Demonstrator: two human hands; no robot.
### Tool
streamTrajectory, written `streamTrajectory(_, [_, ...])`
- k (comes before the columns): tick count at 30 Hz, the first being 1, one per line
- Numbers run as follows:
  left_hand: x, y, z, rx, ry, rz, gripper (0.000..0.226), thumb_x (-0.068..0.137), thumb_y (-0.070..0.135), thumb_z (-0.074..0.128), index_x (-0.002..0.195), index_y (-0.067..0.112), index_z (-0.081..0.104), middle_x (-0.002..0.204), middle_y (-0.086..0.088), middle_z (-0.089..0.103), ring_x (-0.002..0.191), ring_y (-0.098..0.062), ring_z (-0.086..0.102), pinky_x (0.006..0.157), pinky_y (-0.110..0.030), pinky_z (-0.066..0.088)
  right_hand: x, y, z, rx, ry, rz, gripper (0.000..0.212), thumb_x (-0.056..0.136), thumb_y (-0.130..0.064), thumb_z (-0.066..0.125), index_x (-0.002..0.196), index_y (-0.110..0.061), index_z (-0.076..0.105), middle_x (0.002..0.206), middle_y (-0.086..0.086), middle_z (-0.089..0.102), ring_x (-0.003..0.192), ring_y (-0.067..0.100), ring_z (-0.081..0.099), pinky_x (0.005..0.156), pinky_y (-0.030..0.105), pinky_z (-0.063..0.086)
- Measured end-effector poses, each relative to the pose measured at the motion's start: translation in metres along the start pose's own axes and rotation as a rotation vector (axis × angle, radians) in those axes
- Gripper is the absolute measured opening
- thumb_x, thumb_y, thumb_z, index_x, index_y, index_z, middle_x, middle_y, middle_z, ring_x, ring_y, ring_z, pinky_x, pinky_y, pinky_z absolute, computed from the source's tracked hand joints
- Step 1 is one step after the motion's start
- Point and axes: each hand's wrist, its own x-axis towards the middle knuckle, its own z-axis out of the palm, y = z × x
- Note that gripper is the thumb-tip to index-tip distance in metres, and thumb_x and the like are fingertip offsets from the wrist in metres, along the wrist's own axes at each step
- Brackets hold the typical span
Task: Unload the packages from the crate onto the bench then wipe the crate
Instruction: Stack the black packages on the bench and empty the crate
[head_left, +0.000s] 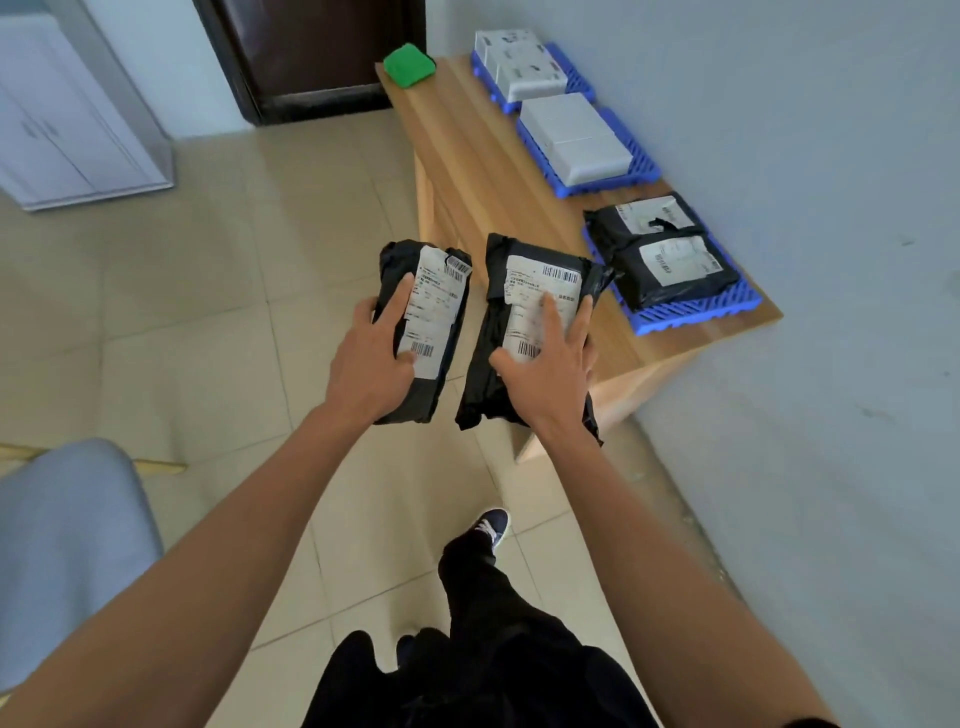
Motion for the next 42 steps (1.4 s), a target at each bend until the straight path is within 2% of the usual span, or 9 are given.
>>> streamTrajectory(4, [0.065,0.005,0.015,0.007,-0.014,0.003,0.092,0.091,0.017,0.064,0.156,0.052,0.009,0.149,-0.006,0.037,0.119,-0.034,0.056,0.089,-0.044,0.052,0.066,0.004,0.012,-0.031,0.002,0.016,0.099,0.07,-0.059,0.062,0.157,-0.042,0.019,0.169,-0.008,-0.008,0.145,0.039,0.019,0.114,0.059,0.022])
streamTrajectory(11, [0.176,0.038,0.033,0.008,-0.008,0.055,0.092,0.09,0.02,0.065,0.156,0.052,0.009,0.149,-0.005,0.038,0.118,-0.033,0.056,0.088,-0.044,0.051,0.178,0.016,-0.001,-0.064,-0.008,0.068,0.101,0.068,-0.061,0.06,0.158,-0.04,0.018,0.169,-0.008,-0.009,0.147,0.039,0.013,0.115,0.061,0.019])
streamTrajectory(19, [0.268,0.101,0.076,0.002,-0.105,0.197,0.093,0.092,0.018,0.065,0.157,0.052,0.008,0.15,-0.006,0.037,0.121,-0.033,0.054,0.09,-0.044,0.05,0.242,0.056,-0.035,-0.098,0.085,0.208,0.099,0.067,-0.062,0.057,0.157,-0.039,0.022,0.168,-0.008,-0.004,0.145,0.036,0.018,0.114,0.061,0.026])
streamTrajectory(26, [0.346,0.164,0.146,-0.057,-0.317,0.311,0.093,0.096,0.017,0.061,0.155,0.056,0.001,0.158,-0.007,0.03,0.132,-0.034,0.048,0.1,-0.05,0.047,0.271,0.101,-0.054,-0.082,0.198,0.441,0.095,0.076,-0.056,0.066,0.158,-0.038,0.021,0.169,-0.007,-0.006,0.149,0.038,0.014,0.115,0.064,0.024])
streamTrajectory(30, [0.399,0.195,0.187,-0.134,-0.435,0.407,0.094,0.095,0.013,0.063,0.158,0.05,0.005,0.147,-0.007,0.041,0.126,-0.026,0.05,0.095,-0.038,0.047,0.297,0.115,-0.057,-0.093,0.274,0.577,0.095,0.074,-0.059,0.062,0.157,-0.039,0.021,0.169,-0.005,-0.005,0.146,0.039,0.018,0.115,0.063,0.027])
streamTrajectory(34, [0.455,0.223,0.221,-0.22,-0.673,0.443,0.091,0.094,0.008,0.065,0.161,0.039,0.012,0.157,-0.003,0.038,0.139,-0.026,0.042,0.111,-0.049,0.044,0.326,0.118,-0.055,-0.122,0.345,0.724,0.093,0.076,-0.059,0.062,0.157,-0.039,0.02,0.169,-0.006,-0.006,0.149,0.039,0.013,0.115,0.066,0.026])
streamTrajectory(37, [0.489,0.238,0.243,-0.21,-0.796,0.468,0.09,0.095,0.01,0.065,0.16,0.042,0.013,0.153,-0.002,0.044,0.132,-0.022,0.049,0.106,-0.041,0.046,0.347,0.114,-0.05,-0.129,0.391,0.818,0.093,0.074,-0.059,0.06,0.156,-0.039,0.021,0.169,-0.007,-0.006,0.15,0.038,0.011,0.114,0.066,0.027])
streamTrajectory(39, [0.504,0.246,0.257,-0.215,-0.917,0.45,0.091,0.096,0.013,0.064,0.158,0.051,0.009,0.153,0.0,0.046,0.119,-0.016,0.057,0.099,-0.043,0.052,0.359,0.112,-0.046,-0.117,0.418,0.876,0.094,0.072,-0.059,0.058,0.156,-0.042,0.02,0.169,-0.008,-0.008,0.151,0.036,0.01,0.115,0.066,0.026])
streamTrajectory(42, [0.518,0.252,0.277,-0.224,-1.057,0.439,0.089,0.099,0.016,0.061,0.154,0.058,0.005,0.156,0.004,0.045,0.087,-0.002,0.061,0.076,-0.031,0.058,0.373,0.112,-0.039,-0.098,0.442,0.949,0.093,0.071,-0.058,0.057,0.155,-0.045,0.019,0.168,-0.01,-0.009,0.151,0.035,0.009,0.116,0.065,0.023])
